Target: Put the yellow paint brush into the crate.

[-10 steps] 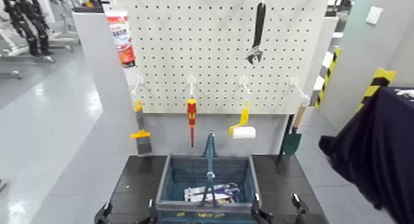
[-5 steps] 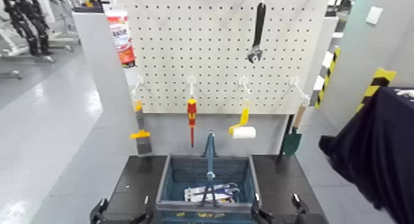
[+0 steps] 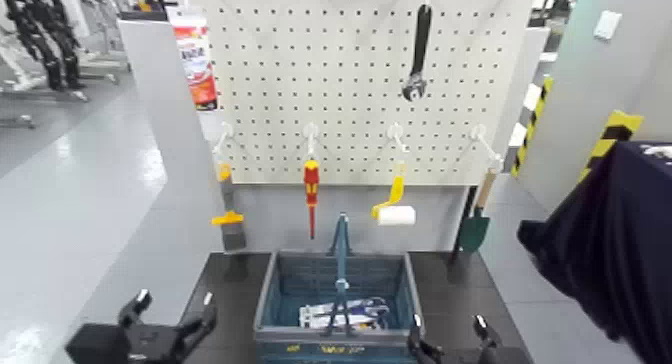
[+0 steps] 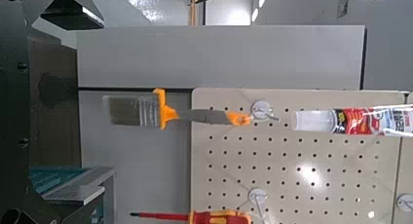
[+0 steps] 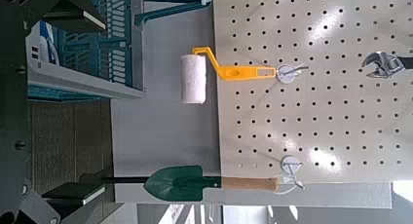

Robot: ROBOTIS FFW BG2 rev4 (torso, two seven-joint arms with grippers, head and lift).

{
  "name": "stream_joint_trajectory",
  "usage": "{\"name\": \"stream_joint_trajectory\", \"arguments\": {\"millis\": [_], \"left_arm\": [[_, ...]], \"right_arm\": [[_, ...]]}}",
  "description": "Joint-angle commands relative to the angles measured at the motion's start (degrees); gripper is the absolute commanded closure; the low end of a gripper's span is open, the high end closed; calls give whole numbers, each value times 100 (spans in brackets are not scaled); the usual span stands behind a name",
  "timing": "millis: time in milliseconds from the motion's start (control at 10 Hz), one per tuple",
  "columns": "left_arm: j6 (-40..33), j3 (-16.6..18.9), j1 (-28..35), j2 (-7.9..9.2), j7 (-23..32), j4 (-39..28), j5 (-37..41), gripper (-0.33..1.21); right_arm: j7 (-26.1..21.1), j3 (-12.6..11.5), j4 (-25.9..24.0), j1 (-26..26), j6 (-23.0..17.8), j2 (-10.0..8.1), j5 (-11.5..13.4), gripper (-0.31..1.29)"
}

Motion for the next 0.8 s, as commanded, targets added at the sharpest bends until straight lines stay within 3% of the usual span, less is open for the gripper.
{"name": "stream_joint_trajectory", "arguments": {"millis": [100, 400, 600, 800], "left_arm": [[530, 454, -465, 120, -634, 69, 295, 11], [1075, 551, -975, 427, -1223, 272, 620, 11], [1303, 401, -1353, 770, -1513, 579, 717, 11], [1400, 225, -1722, 972, -1706, 896, 761, 11]], "right_arm": [[0, 8, 0, 0, 0, 5, 0, 15], [0, 16, 0, 0, 9, 5, 0, 15], [0, 25, 0, 0, 9, 5, 0, 15], [0, 34, 0, -9, 9, 5, 0, 15]]}}
